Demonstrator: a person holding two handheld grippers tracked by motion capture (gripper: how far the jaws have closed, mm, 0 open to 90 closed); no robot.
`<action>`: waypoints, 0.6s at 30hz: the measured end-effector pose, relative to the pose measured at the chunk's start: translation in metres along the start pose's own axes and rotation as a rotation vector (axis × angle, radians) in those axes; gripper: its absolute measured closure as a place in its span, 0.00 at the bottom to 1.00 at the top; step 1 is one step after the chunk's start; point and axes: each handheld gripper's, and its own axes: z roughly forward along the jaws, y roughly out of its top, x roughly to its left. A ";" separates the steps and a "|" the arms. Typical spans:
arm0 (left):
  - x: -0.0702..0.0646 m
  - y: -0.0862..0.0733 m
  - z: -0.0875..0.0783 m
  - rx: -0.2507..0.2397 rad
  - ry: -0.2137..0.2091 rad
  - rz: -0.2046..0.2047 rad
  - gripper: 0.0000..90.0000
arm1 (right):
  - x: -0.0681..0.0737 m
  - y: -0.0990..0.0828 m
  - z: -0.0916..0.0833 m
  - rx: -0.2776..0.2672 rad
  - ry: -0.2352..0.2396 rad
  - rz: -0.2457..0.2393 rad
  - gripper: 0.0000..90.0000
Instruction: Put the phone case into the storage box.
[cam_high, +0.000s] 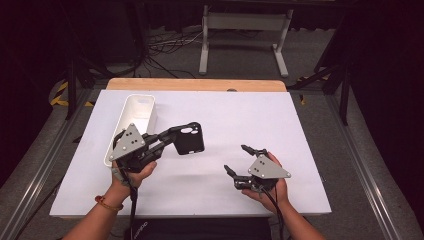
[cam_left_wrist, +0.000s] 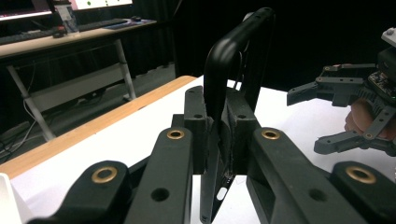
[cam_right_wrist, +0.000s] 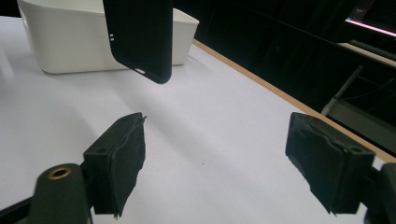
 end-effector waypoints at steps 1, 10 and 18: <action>0.001 0.001 -0.001 -0.002 0.001 0.002 0.92 | 0.000 0.000 0.000 0.000 -0.001 0.002 0.23; 0.005 0.006 -0.008 -0.020 0.007 0.009 0.92 | -0.002 -0.003 0.000 0.008 -0.015 -0.007 0.21; 0.007 0.011 -0.010 -0.029 0.003 0.019 0.92 | -0.002 -0.003 -0.002 0.009 -0.016 -0.009 0.20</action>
